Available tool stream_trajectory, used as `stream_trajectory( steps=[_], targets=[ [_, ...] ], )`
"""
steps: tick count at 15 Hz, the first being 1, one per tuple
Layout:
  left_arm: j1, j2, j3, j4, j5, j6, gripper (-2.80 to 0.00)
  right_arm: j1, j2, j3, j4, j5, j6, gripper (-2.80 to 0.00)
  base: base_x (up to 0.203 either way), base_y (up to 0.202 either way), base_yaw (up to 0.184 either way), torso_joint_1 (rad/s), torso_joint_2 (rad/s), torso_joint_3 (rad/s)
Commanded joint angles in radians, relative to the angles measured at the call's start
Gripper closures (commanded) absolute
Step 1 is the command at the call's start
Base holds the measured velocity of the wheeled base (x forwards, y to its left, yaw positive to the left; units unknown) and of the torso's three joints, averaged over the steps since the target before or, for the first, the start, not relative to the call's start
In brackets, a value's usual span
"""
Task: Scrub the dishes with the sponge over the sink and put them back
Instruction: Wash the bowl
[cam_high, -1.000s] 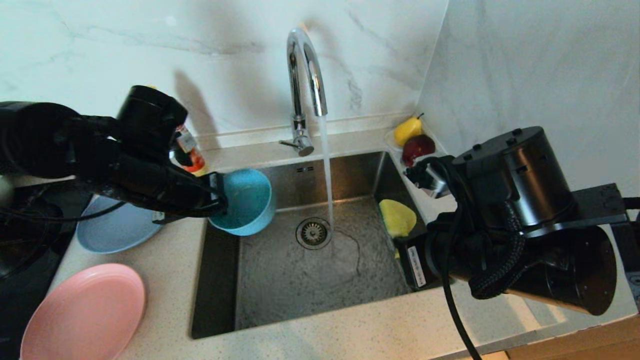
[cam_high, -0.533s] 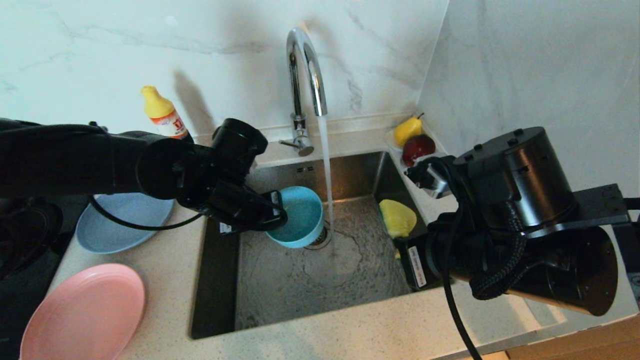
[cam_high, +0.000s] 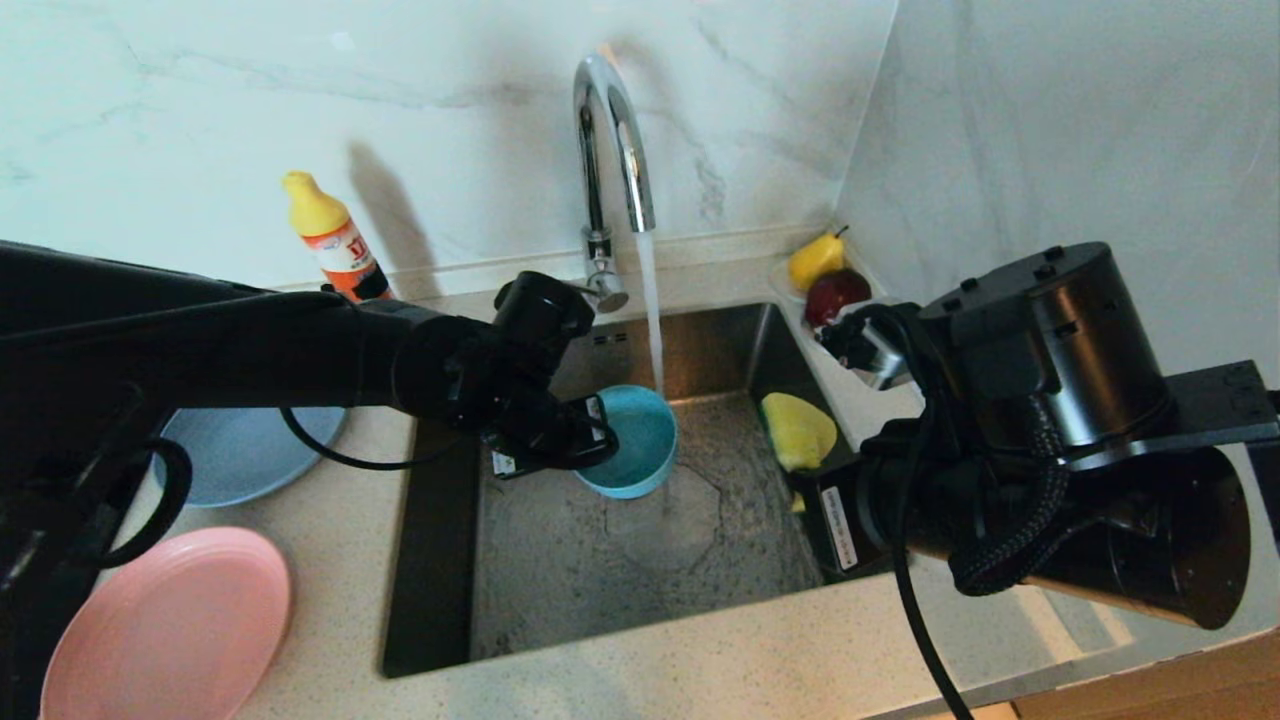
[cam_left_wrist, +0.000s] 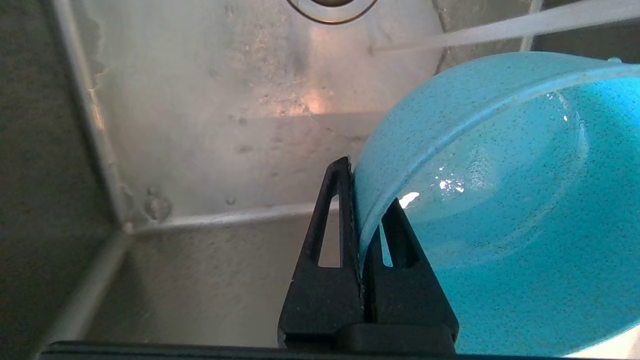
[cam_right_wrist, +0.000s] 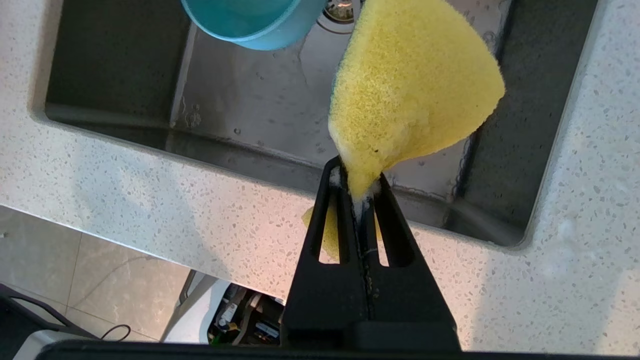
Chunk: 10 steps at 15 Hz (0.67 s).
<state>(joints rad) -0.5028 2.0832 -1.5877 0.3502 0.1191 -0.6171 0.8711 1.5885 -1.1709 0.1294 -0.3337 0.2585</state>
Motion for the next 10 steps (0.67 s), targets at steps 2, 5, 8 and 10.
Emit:
stream_trajectory(
  steps=[2, 5, 8, 10],
  targets=[
    [0.000, 0.056, -0.059, 0.004, 0.005, -0.021, 0.00, 0.000, 0.007, -0.009, 0.001, -0.002, -0.002, 0.00, 0.000, 0.000, 0.000, 0.000, 0.00, 0.000],
    [0.000, 0.076, -0.110, 0.005, 0.005, -0.037, 0.00, -0.001, 0.003, -0.006, 0.003, -0.002, -0.002, 0.00, 0.000, 0.000, 0.000, 0.000, 0.00, 0.000],
    [0.000, 0.122, -0.168, 0.006, 0.020, -0.038, 0.00, -0.001, 0.001, -0.002, 0.003, 0.001, -0.001, 0.00, 0.000, 0.000, 0.000, 0.000, 0.00, 0.000],
    [0.000, 0.141, -0.203, 0.006, 0.031, -0.049, 0.00, -0.001, 0.004, 0.005, 0.003, 0.001, -0.002, 0.00, 0.000, 0.000, 0.000, 0.000, 0.00, 0.000]
  ],
)
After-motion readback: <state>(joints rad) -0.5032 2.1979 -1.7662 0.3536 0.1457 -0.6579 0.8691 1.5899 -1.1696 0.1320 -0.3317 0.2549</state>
